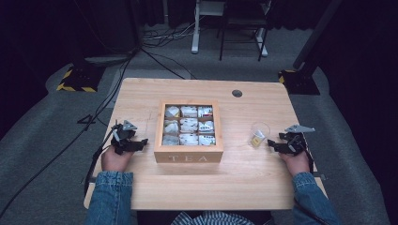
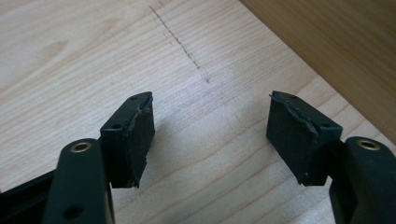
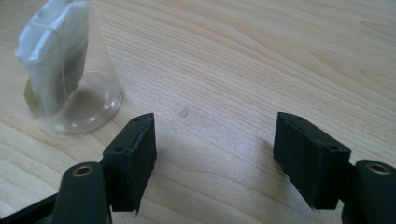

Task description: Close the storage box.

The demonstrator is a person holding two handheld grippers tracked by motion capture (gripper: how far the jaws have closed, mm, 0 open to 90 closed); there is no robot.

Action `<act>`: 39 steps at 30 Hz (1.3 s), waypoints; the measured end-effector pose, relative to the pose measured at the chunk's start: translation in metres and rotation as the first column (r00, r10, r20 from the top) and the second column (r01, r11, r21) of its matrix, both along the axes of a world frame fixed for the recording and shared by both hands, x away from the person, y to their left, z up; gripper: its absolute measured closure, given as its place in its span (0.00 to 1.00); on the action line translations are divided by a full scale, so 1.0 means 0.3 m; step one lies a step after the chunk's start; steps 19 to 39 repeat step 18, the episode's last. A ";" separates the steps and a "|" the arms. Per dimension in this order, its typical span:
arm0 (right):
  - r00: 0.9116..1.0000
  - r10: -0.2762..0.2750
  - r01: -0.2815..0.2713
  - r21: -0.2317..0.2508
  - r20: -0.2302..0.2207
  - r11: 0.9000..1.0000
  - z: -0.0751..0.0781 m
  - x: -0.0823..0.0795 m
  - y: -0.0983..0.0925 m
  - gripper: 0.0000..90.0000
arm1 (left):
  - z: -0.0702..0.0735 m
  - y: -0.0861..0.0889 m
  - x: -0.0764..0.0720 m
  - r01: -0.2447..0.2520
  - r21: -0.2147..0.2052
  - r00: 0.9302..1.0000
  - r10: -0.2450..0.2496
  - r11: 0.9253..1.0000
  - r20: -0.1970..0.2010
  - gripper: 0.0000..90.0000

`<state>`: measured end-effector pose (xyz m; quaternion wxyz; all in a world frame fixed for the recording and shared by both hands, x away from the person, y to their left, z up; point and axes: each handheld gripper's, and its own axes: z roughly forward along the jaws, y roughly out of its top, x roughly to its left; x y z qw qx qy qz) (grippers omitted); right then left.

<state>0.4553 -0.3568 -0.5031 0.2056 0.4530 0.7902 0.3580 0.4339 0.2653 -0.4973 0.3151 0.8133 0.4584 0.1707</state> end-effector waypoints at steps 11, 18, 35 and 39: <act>1.000 -0.017 0.017 -0.011 -0.012 1.000 -0.002 0.006 0.003 0.20 | -0.022 0.013 0.028 0.066 -0.030 0.998 -0.065 0.997 0.011 0.16; 1.000 -0.022 0.022 -0.012 -0.020 1.000 -0.002 0.009 0.001 0.18 | -0.022 0.013 0.028 0.066 -0.029 0.998 -0.066 0.997 0.013 0.16; 1.000 -0.022 0.022 -0.012 -0.020 1.000 -0.002 0.009 0.001 0.18 | -0.022 0.013 0.028 0.066 -0.029 0.998 -0.066 0.997 0.013 0.16; 1.000 -0.022 0.022 -0.012 -0.020 1.000 -0.002 0.009 0.001 0.18 | -0.022 0.013 0.028 0.066 -0.029 0.998 -0.066 0.997 0.013 0.16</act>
